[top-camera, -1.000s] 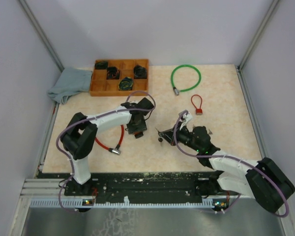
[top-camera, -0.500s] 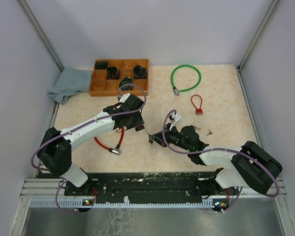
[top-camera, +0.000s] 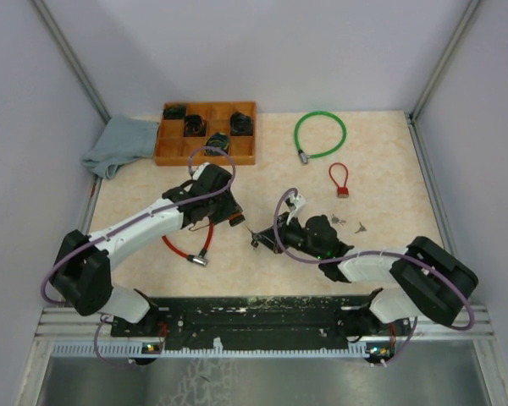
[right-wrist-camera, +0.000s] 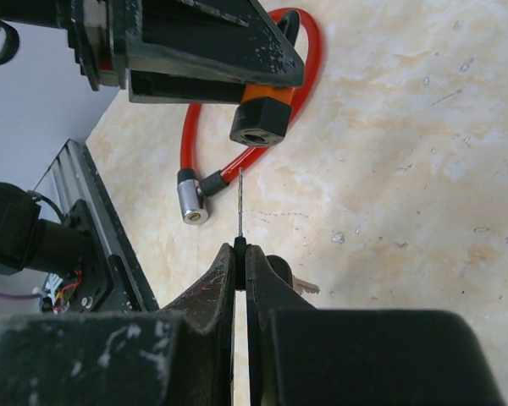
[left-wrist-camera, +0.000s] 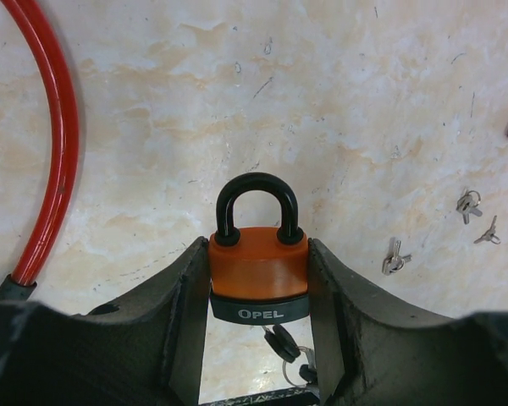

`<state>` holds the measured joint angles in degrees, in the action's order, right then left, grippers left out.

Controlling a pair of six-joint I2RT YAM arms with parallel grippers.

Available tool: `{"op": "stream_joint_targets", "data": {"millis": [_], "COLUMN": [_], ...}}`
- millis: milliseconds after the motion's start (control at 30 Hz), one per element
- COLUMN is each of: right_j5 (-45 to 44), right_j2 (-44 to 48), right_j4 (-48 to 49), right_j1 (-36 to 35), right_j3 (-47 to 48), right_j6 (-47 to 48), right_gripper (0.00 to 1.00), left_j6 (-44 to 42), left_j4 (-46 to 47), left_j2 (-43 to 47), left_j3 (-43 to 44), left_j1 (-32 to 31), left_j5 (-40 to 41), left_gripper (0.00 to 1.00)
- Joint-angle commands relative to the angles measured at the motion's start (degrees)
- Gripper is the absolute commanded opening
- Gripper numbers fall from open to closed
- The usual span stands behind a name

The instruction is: Unlock with the key

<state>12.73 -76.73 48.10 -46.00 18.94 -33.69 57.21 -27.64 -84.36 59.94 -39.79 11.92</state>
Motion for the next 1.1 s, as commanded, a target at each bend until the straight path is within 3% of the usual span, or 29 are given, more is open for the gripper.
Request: {"op": "stream_joint_targets", "data": {"millis": [0, 467, 1067], "right_j5": [-0.1, -0.3, -4.3], "right_j2": [-2.0, -6.7, -4.4], "right_j4": [4.0, 6.2, 3.1], "right_j1": [-0.9, -1.1, -1.1], "right_j3": [3.4, 5.5, 4.3], "right_j6": [-0.9, -2.6, -3.1], "right_gripper": [0.0, 0.0, 0.0], "left_j6": [2.5, 3.2, 3.4], "left_j4": [4.0, 7.2, 8.7], "left_j2": [3.0, 4.5, 5.8], "left_j3": [-1.2, -3.1, -4.5], "left_j1": [1.1, 1.5, 1.7], "left_j5": [-3.3, -8.2, -8.9], "left_gripper": [0.0, 0.0, 0.0]}}
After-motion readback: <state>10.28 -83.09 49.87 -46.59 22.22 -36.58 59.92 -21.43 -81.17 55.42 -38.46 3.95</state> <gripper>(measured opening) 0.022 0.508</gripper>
